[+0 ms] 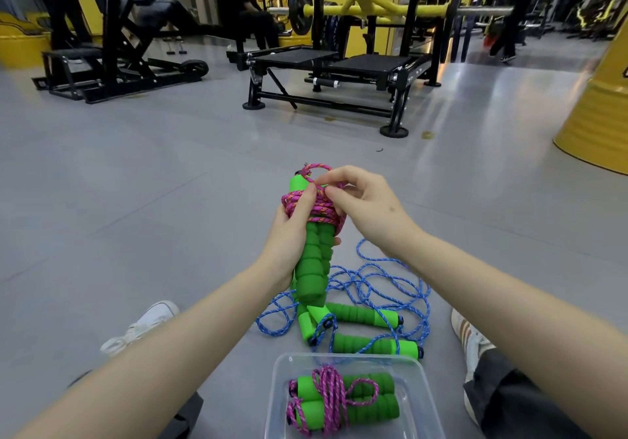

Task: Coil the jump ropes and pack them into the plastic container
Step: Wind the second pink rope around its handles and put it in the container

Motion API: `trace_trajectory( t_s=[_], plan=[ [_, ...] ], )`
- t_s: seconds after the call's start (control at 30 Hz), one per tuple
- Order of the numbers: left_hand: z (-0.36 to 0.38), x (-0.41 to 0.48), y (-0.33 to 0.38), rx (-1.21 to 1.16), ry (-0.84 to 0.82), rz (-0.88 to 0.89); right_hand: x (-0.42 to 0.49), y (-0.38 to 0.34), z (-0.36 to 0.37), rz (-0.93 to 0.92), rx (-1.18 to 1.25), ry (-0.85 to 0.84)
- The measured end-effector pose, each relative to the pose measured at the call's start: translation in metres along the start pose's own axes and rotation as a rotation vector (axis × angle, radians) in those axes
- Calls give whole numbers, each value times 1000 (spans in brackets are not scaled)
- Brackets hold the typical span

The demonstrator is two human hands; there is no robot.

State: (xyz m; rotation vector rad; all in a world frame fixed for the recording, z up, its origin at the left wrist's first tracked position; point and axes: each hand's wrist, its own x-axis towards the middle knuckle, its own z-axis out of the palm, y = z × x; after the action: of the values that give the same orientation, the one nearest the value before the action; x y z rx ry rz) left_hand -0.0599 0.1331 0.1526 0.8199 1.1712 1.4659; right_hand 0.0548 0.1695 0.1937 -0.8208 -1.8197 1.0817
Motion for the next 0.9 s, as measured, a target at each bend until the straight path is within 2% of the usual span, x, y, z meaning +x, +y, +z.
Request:
trace_trajectory(
  t_s=[0.33, 0.43, 0.63, 0.7, 0.83, 0.9],
  plan=[
    [9, -3, -7, -8, -20, -3, 3, 12, 0, -181, -343, 238],
    [13, -4, -7, -17, -24, 2, 3, 5, 6, -124, -361, 191],
    [2, 2, -3, 42, 26, -48, 11, -15, 1, 66, -39, 36],
    [-5, 3, 0, 71, 53, -27, 16, -17, -4, 52, -120, -6],
    [-16, 3, 6, 109, 39, -12, 19, -18, -20, -49, -470, 51],
    [-18, 2, 7, 124, 11, -27, 19, -22, -24, 30, -313, 27]
  ],
)
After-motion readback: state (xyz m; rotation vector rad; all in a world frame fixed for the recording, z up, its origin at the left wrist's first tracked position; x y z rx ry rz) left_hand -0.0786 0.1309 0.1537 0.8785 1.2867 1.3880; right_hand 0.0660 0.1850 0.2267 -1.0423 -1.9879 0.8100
